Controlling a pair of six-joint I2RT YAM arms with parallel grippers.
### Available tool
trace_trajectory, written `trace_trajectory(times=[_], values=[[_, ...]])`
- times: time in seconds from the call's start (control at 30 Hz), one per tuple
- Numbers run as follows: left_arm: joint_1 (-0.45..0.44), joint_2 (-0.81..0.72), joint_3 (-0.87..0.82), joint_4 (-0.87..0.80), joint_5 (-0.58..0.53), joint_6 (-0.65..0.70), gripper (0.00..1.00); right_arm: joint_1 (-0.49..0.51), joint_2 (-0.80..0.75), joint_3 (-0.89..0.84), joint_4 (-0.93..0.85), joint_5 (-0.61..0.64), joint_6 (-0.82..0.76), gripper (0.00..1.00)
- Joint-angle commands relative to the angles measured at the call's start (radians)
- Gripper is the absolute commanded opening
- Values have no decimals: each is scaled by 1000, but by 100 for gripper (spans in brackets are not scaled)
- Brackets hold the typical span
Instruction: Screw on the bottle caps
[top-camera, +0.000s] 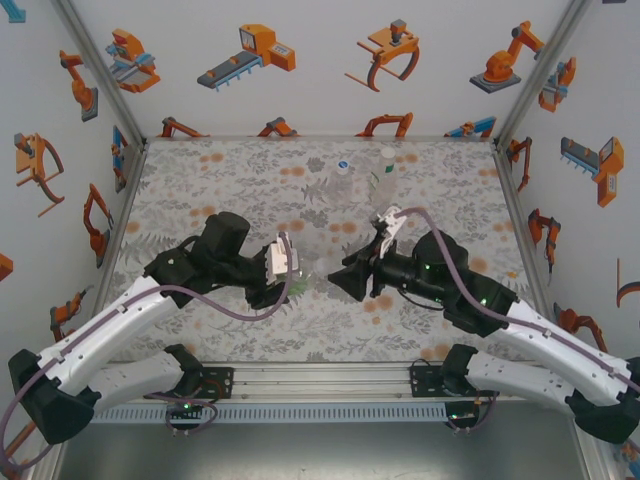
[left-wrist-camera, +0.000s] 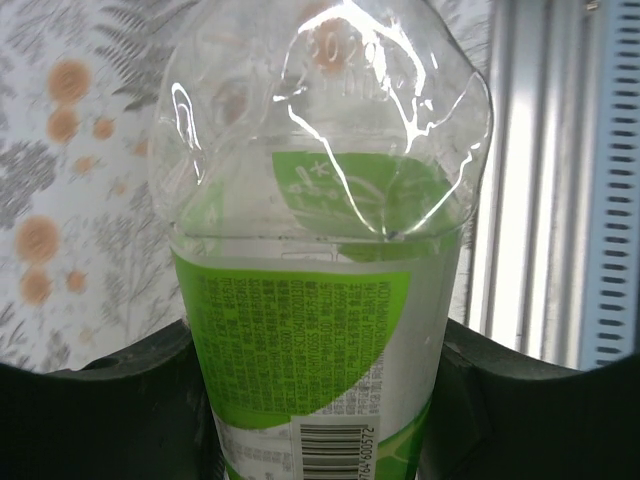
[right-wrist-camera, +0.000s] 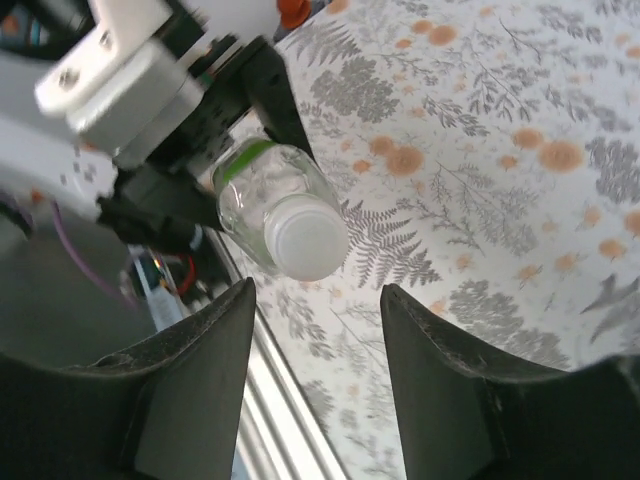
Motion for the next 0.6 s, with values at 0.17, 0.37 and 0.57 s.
trace_trajectory(times=[0.17,0.37,0.57], values=[[0,4,-9,26,-213,-32,0,-4,59,8,-14,171,631,54],[-21,13,-9,20,-267,-29,0,-56,124,-3,31,94,738,56],[-42,15,-10,11,-317,-17,0,-110,169,0,69,9,778,56]])
